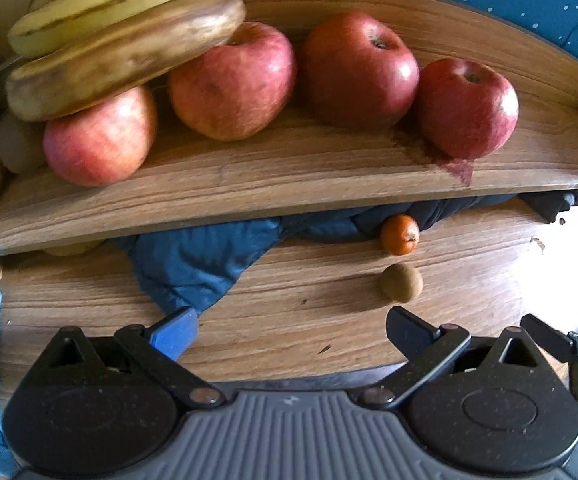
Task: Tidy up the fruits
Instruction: 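Move both tools back toward the tangerine and kiwi under the shelf, then grasp the small tangerine with left tool while right tool grasps the kiwi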
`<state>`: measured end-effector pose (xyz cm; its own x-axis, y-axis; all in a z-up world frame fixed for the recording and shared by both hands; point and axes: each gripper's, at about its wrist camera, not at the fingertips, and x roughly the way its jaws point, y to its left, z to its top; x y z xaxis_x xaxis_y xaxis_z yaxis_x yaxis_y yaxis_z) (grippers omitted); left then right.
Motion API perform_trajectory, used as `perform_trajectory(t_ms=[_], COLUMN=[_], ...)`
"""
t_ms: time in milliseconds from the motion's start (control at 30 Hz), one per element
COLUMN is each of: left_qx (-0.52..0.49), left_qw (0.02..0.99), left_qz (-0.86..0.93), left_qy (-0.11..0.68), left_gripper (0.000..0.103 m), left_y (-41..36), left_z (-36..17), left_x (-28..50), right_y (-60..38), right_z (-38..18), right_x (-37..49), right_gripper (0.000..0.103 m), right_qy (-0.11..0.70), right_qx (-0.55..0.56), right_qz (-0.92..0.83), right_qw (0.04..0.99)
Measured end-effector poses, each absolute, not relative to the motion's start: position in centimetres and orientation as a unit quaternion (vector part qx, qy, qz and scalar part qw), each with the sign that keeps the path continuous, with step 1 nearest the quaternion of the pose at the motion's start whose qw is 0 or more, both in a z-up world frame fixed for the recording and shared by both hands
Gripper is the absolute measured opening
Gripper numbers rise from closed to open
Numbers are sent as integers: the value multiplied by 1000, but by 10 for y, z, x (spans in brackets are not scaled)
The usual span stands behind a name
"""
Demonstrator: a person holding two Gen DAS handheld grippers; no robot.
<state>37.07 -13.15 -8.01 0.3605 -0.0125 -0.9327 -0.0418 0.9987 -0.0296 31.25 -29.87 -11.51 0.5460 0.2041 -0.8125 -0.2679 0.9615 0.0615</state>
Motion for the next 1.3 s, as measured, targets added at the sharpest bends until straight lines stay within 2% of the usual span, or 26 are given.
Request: perform_trajectory(t_ms=[600, 767, 900, 967, 1167, 1300], left_qx=[-69, -80, -89, -92, -100, -102], left_qw=[828, 833, 834, 833, 831, 831], left_qz=[-22, -28, -35, -39, -54, -60], left_qy=[556, 547, 544, 544, 544, 543], left_gripper=[102, 102, 96, 94, 80, 69], left_y=[-152, -154, -153, -152, -157, -158], left_z=[-93, -92, -85, -85, -87, -89], left_x=[396, 399, 406, 411, 418, 414], right_y=[-276, -272, -271, -270, -270, -272], right_z=[-111, -111, -109, -110, -113, -111], right_x=[310, 314, 315, 316, 316, 313], right_gripper=[102, 91, 87, 80, 59, 51], right_qy=[394, 385, 373, 372, 368, 367], right_qx=[-101, -96, -92, -92, -96, -99], right_qz=[195, 215, 223, 224, 232, 234], right_qw=[892, 892, 896, 896, 895, 895])
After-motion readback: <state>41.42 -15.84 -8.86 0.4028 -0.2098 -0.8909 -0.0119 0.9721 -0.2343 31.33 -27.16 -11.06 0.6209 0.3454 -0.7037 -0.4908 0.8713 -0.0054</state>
